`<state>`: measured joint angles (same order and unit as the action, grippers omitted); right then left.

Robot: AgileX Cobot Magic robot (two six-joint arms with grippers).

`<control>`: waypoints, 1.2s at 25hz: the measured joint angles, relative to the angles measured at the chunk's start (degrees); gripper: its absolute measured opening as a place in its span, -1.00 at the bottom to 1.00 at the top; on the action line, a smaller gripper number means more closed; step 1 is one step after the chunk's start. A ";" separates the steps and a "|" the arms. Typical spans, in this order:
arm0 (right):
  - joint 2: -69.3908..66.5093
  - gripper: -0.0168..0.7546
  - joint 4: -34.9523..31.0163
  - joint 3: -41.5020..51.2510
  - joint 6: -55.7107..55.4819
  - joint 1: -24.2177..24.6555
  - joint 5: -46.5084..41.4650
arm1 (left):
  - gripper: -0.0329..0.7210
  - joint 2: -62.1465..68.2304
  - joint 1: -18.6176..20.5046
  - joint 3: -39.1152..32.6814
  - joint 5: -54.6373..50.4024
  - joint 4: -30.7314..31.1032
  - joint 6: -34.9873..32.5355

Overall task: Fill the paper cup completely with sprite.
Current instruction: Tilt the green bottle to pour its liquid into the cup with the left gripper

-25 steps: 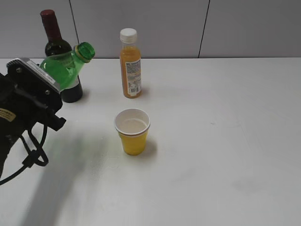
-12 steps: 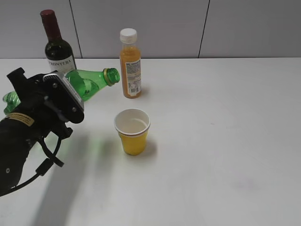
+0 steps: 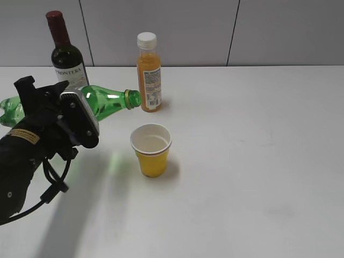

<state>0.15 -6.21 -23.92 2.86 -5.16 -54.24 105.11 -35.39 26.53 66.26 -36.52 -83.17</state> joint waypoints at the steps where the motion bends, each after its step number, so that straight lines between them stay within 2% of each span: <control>1: 0.00 0.56 0.00 0.00 0.00 0.00 0.00 | 0.33 0.00 0.00 0.02 0.00 0.00 -0.56; 7: 0.00 0.56 0.00 0.00 0.00 0.00 0.00 | 0.33 0.00 0.00 0.07 0.00 -0.56 -4.57; 24: 0.00 0.56 0.00 0.00 0.06 0.00 0.00 | 0.33 0.00 0.00 0.13 0.00 -1.28 -6.54; 30: 0.00 0.56 0.00 0.00 0.06 0.00 0.00 | 0.33 1.56 0.00 2.38 0.06 -2.14 -7.85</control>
<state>0.15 -6.21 -23.92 2.92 -5.16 -54.24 106.67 -35.39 28.91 66.32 -38.66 -91.02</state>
